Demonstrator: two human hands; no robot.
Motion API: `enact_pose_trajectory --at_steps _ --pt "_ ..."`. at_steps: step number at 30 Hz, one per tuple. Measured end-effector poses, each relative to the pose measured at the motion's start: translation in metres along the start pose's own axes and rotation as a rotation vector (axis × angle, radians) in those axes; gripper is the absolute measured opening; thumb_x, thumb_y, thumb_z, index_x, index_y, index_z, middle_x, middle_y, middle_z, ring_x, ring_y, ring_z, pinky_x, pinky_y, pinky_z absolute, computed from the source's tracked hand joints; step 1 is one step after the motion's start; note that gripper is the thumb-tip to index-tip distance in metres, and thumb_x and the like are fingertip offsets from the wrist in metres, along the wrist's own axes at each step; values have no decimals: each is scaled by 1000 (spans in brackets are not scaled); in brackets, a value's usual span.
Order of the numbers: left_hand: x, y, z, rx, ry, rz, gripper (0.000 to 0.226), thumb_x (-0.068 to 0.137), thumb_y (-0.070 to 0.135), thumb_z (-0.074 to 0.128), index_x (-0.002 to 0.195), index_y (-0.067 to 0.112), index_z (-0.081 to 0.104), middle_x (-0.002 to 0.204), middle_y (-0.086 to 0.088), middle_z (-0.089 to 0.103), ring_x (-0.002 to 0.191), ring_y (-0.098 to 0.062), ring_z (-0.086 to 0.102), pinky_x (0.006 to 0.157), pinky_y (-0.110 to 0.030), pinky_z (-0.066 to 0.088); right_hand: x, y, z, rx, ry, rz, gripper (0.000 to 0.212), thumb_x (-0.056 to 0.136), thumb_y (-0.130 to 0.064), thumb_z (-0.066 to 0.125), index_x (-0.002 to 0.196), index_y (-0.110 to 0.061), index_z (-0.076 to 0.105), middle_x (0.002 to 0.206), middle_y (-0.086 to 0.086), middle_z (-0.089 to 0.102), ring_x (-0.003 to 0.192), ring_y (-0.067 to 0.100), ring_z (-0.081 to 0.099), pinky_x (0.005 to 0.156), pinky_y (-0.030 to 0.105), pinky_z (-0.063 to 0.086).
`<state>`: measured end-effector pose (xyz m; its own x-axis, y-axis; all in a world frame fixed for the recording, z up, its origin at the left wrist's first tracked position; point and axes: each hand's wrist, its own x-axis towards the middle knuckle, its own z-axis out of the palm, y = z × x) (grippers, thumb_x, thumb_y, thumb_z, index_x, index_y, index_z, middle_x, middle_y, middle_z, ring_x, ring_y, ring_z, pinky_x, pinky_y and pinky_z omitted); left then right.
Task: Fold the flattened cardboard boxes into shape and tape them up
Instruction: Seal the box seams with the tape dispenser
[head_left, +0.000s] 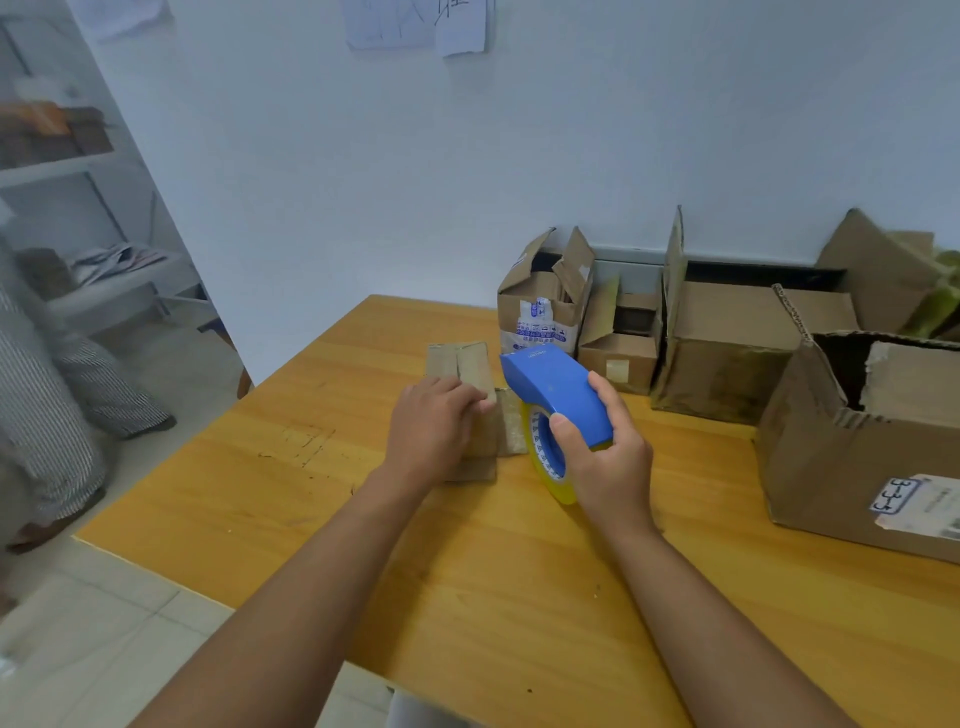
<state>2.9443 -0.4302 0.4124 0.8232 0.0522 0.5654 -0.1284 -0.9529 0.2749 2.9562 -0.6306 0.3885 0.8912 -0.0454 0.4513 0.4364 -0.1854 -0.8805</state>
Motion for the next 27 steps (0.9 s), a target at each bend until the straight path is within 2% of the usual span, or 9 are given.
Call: enact_pose_trajectory --at_steps 3,6,8,13,15,18,21,24,27 --pt "-3 0 0 14 0 -3 23 98 35 60 105 17 73 95 2 71 92 -23 58 77 -38 38 -1 -1 -1 2 -14 9 69 78 -56 63 142 -32 52 115 -39 49 101 -10 56 74 16 51" --pt "-10 -10 0 -6 14 15 16 95 28 64 107 20 71 104 5 71 106 -23 57 88 -41 36 -1 -1 -3 -3 -17 10 69 79 -54 64 143 -33 51 117 -39 49 102 -9 56 77 22 53" --pt "-13 -11 0 -14 41 21 13 93 24 67 104 20 72 104 5 71 110 -23 57 91 -42 34 0 -1 -3 -12 -20 9 70 79 -56 63 144 -34 49 116 -39 48 102 -10 56 75 20 53" --pt "-13 -7 3 -68 38 -52 15 91 30 70 102 19 69 99 5 70 96 -21 62 82 -34 35 -3 -2 -3 -28 -33 20 70 78 -60 61 143 -39 47 116 -38 48 102 -8 55 76 23 53" --pt "-13 -9 4 -93 36 -70 18 90 34 71 101 20 69 105 6 67 103 -19 57 84 -31 34 -4 -2 -4 -33 -43 17 66 81 -57 62 142 -40 46 114 -37 48 99 -6 56 72 25 54" --pt "-14 -11 0 -160 34 -86 19 95 38 63 105 23 72 115 8 64 118 -16 45 93 -34 35 -3 -3 -2 -2 -43 14 61 81 -53 66 139 -42 47 114 -36 49 98 -9 57 67 18 53" --pt "-18 -16 -4 -160 26 -49 17 97 29 62 107 20 72 109 3 68 108 -22 53 88 -36 43 2 -5 1 49 -23 38 59 81 -46 73 136 -39 52 115 -33 50 98 -14 56 67 11 51" --pt "-21 -12 -7 -130 72 -87 18 93 33 68 99 16 70 95 2 69 94 -20 55 79 -37 46 15 -10 7 37 -16 44 61 76 -52 73 133 -41 53 114 -34 50 99 -15 54 68 15 52" --pt "-22 -9 -7 -158 94 -100 19 90 35 71 93 16 70 92 4 70 91 -18 53 76 -33 44 32 -15 19 20 -81 55 60 76 -54 74 132 -43 52 115 -34 49 101 -15 52 73 22 54"
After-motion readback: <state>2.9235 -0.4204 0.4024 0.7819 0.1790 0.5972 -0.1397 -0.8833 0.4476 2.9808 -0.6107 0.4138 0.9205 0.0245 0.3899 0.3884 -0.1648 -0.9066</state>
